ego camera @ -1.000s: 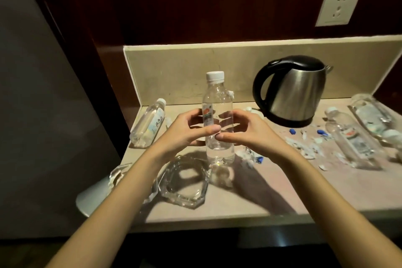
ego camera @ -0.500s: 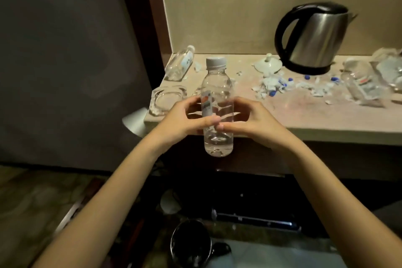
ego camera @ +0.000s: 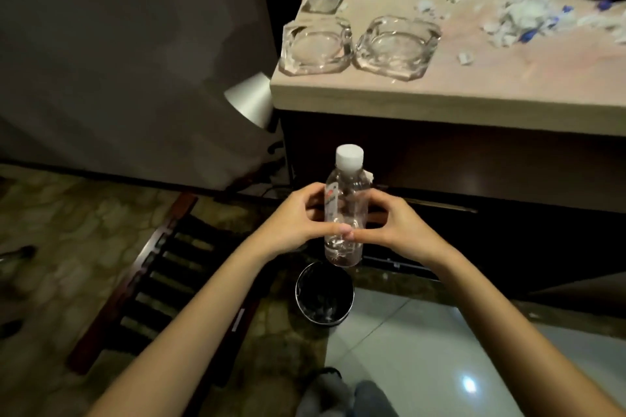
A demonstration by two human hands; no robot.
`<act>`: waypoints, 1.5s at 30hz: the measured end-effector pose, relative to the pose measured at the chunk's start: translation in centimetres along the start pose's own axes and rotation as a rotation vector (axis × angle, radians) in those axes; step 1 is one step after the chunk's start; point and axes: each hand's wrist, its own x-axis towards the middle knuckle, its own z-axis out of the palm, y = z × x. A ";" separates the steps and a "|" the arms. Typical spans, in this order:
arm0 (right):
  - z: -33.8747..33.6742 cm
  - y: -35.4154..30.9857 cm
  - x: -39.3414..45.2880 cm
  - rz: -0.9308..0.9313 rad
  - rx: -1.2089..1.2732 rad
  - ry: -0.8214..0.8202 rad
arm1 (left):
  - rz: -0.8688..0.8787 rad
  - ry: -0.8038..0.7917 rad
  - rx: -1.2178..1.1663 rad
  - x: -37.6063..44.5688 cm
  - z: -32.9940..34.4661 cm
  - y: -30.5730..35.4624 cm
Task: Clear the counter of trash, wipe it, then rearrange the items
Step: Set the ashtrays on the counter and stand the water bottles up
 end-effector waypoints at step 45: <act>6.0 10.2 5.3 0.205 -0.718 -0.214 | -0.194 -0.205 0.903 5.5 0.7 -12.5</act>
